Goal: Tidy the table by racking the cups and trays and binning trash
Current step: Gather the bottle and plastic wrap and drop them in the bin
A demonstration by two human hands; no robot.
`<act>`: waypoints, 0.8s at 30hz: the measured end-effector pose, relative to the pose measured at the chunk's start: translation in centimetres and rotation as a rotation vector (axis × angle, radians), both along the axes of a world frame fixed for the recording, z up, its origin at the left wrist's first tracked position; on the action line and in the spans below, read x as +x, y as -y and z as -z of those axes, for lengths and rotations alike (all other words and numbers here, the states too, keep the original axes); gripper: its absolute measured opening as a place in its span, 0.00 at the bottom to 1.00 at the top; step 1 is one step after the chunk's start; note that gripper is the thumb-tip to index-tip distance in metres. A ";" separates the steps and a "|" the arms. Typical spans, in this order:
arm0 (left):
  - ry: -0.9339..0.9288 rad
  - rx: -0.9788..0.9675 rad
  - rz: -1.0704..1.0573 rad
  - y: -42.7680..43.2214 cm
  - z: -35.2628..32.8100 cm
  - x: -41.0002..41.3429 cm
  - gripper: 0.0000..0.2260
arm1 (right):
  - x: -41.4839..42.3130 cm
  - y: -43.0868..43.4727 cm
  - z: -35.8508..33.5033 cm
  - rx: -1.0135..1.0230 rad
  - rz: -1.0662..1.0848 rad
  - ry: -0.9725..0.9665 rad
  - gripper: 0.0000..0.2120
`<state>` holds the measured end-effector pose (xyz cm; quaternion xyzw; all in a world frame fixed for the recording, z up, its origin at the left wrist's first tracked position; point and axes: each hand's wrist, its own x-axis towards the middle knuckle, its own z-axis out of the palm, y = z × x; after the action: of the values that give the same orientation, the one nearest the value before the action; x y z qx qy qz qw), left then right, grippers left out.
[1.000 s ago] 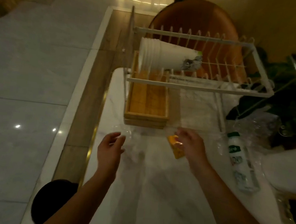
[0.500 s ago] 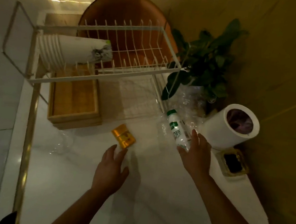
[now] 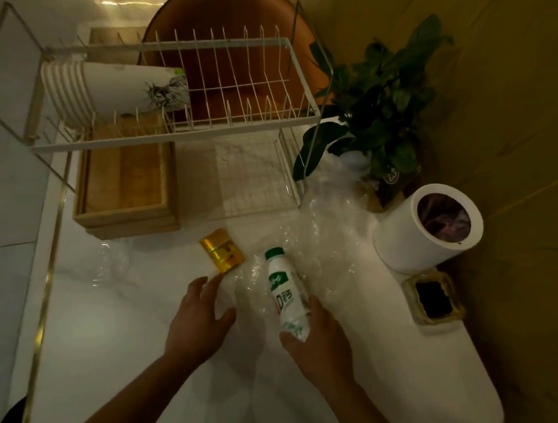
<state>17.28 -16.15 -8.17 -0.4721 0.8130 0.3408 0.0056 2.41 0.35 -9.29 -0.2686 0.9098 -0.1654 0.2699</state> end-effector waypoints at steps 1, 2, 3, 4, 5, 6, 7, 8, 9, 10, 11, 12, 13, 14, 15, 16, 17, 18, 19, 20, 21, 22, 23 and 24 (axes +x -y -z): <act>-0.017 0.019 -0.008 -0.6 -0.1 0.1 0.33 | 0.6 0.2 -0.1 -0.001 -0.018 0.031 0.45; -0.038 0.036 -0.016 -1.0 -0.3 0.3 0.32 | 1.1 0.4 -0.2 -0.010 -0.030 0.060 0.44; -0.062 0.048 -0.029 -1.4 -0.4 0.6 0.32 | 1.4 0.6 -0.4 -0.029 -0.033 0.083 0.42; -0.090 0.060 -0.048 -1.8 -0.6 0.9 0.31 | 1.5 0.8 -0.6 -0.055 -0.028 0.094 0.41; -0.122 0.072 -0.072 -2.1 -0.7 1.1 0.30 | 1.5 0.9 -0.9 -0.085 -0.013 0.094 0.40; -0.158 0.087 -0.101 -2.5 -1.0 1.3 0.29 | 1.5 0.9 -1.3 -0.120 0.007 0.091 0.40; -0.200 0.107 -0.137 -2.8 -1.3 1.3 0.29 | 1.4 1.0 -1.7 -0.160 0.026 0.093 0.39; -0.246 0.140 -0.184 -3.2 -1.7 1.2 0.28 | 1.3 1.1 -2.1 -0.201 0.037 0.100 0.39; -0.290 0.197 -0.237 -3.5 -2.2 1.0 0.29 | 1.4 1.2 -2.6 -0.237 0.038 0.106 0.40; -0.337 0.288 -0.291 -3.7 -2.9 0.5 0.31 | 1.5 1.2 -3.1 -0.264 0.032 0.106 0.40; -0.394 0.420 -0.342 -3.9 -3.6 -0.1 0.32 | 1.7 1.3 -3.7 -0.285 0.025 0.104 0.40; -0.459 0.583 -0.384 -4.0 -4.2 -0.7 0.33 | 2.0 1.3 -4.2 -0.301 0.018 0.103 0.39; -0.522 0.753 -0.406 -4.1 -4.7 -1.3 0.32 | 2.4 1.3 -4.6 -0.311 0.009 0.102 0.40; -0.580 0.888 -0.411 -4.3 -5.0 -1.9 0.29 | 2.9 1.2 -4.9 -0.318 -0.004 0.097 0.40; -0.621 0.966 -0.420 -4.4 -5.3 -2.5 0.27 | 3.3 1.2 -5.2 -0.322 -0.025 0.093 0.41; -0.640 0.998 -0.442 -4.6 -5.4 -3.0 0.24 | 3.7 1.1 -5.3 -0.324 -0.051 0.102 0.42; -0.649 1.001 -0.479 -4.6 -5.3 -3.3 0.21 | 3.8 1.0 -5.4 -0.325 -0.077 0.130 0.42; -0.651 0.990 -0.518 -4.6 -5.2 -3.5 0.19 | 3.7 1.0 -5.3 -0.327 -0.098 0.182 0.43; -0.643 0.975 -0.551 -4.4 -4.9 -3.6 0.17 | 3.2 0.9 -5.1 -0.334 -0.100 0.247 0.43; -0.630 0.954 -0.574 -4.0 -4.7 -3.5 0.15 | 2.4 0.9 -5.0 -0.353 -0.073 0.299 0.43; -0.614 0.918 -0.582 -3.5 -4.4 -3.2 0.14 | 1.1 0.9 -4.7 -0.384 -0.008 0.313 0.43; -0.595 0.865 -0.572 -3.0 -4.2 -2.9 0.13 | -0.5 1.0 -4.3 -0.416 0.095 0.279 0.43; -0.571 0.801 -0.552 -2.5 -3.9 -2.5 0.13 | -2.5 1.2 -3.7 -0.430 0.216 0.213 0.44; -0.543 0.736 -0.533 -2.2 -3.7 -2.1 0.13 | -4.5 1.6 -3.1 -0.412 0.332 0.157 0.46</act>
<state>15.22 -14.00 -4.52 -0.5241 0.4636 0.7032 -0.1267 -2.07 -1.28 -6.22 -0.1514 0.8649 -0.4090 0.2484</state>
